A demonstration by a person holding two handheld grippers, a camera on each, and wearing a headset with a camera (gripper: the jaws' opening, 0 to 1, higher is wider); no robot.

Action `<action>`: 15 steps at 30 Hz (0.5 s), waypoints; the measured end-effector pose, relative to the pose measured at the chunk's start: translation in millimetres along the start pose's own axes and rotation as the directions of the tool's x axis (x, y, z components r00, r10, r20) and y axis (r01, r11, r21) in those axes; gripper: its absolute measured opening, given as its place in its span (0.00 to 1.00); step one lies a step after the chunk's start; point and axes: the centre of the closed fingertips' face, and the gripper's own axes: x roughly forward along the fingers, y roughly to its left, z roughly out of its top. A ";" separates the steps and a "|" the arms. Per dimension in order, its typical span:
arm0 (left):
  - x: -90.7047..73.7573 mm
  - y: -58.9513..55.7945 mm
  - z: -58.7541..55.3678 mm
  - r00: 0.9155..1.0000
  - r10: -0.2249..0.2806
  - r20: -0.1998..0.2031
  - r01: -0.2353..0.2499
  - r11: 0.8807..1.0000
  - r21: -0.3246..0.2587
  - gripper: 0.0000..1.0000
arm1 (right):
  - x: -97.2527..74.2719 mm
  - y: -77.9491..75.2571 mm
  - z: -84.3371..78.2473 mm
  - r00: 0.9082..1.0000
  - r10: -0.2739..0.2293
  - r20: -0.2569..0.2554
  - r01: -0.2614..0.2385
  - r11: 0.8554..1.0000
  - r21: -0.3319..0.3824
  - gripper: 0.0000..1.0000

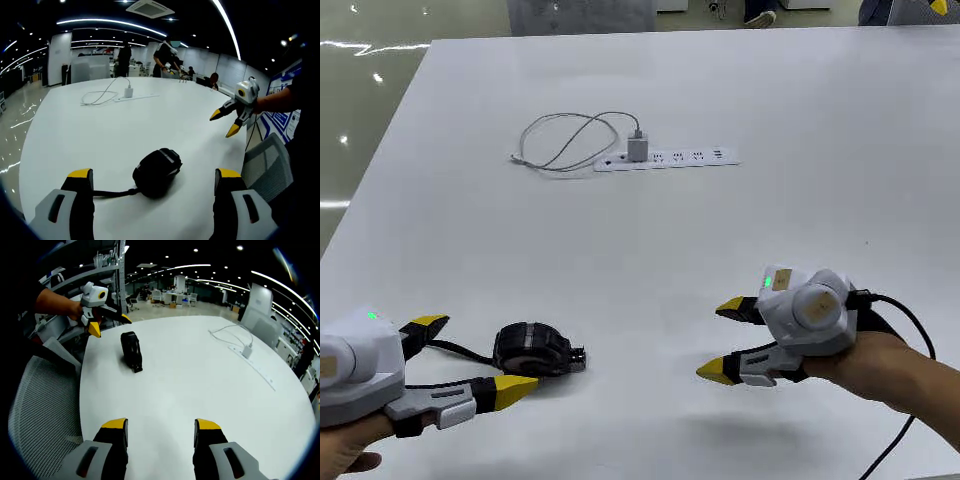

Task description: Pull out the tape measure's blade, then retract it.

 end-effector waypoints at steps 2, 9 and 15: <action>-2.2 2.1 -2.8 1.000 -0.004 -0.007 0.004 1.000 -0.001 0.99 | -5.6 -2.1 -6.5 1.000 -0.005 0.000 0.005 1.000 0.010 0.52; -9.2 4.0 -14.0 0.999 -0.011 -0.041 0.012 1.000 0.023 0.99 | -23.2 -14.5 -25.6 0.999 -0.041 0.022 0.040 0.997 0.058 0.58; -13.2 13.2 -28.7 0.996 0.028 -0.085 -0.019 0.994 0.106 0.99 | -32.4 -21.0 -51.5 0.997 -0.070 -0.013 0.071 0.995 0.071 0.64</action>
